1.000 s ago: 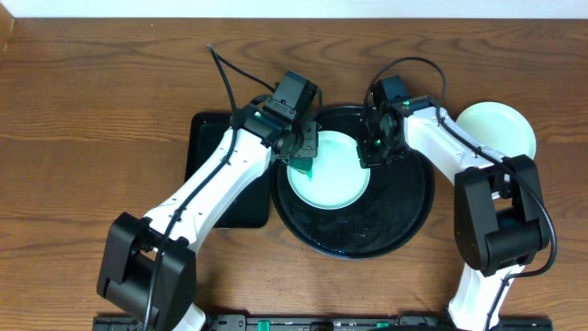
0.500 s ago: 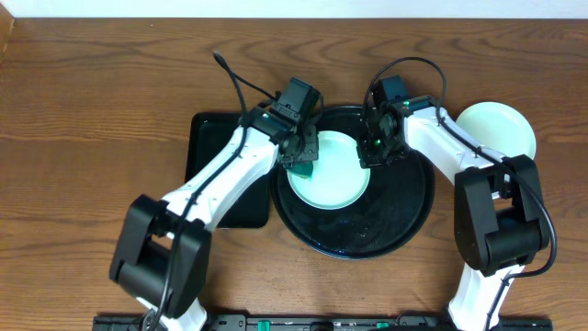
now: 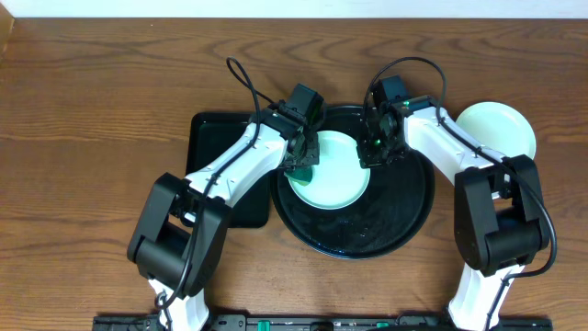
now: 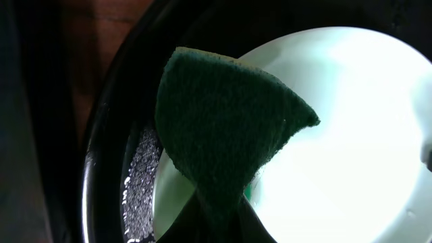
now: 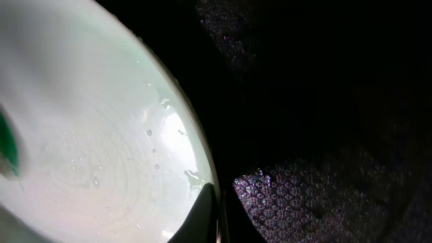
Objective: Clean dirty plates on tray and stack at the side
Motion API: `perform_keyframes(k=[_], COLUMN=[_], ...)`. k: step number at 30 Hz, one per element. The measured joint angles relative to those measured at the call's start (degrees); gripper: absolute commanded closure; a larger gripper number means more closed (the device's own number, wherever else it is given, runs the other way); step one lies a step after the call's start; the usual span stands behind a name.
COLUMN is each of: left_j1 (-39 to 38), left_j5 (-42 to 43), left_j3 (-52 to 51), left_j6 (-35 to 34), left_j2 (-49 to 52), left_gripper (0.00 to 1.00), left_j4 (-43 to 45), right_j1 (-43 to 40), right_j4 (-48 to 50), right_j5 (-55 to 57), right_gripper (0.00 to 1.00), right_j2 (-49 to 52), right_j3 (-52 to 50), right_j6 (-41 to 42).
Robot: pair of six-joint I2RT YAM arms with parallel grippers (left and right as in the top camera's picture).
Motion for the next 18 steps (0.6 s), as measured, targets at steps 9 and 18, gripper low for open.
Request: perform_keyframes(k=[9, 18], left_j1=[-0.3, -0.5], left_j5=[0.2, 0.2], left_j3=[0.0, 0.0], left_j6=[-1.0, -2.6], left_j2=[1.3, 2.9], left_gripper=[0.93, 0.83], left_j4=[1.1, 2.4], right_j1=[0.0, 0.3], right_j4=[0.0, 0.0], right_j5=[0.0, 0.3], right_gripper=[0.99, 0.99], right_j2=[0.0, 0.0], right_j3=[0.0, 0.0], right_j6=[0.0, 0.0])
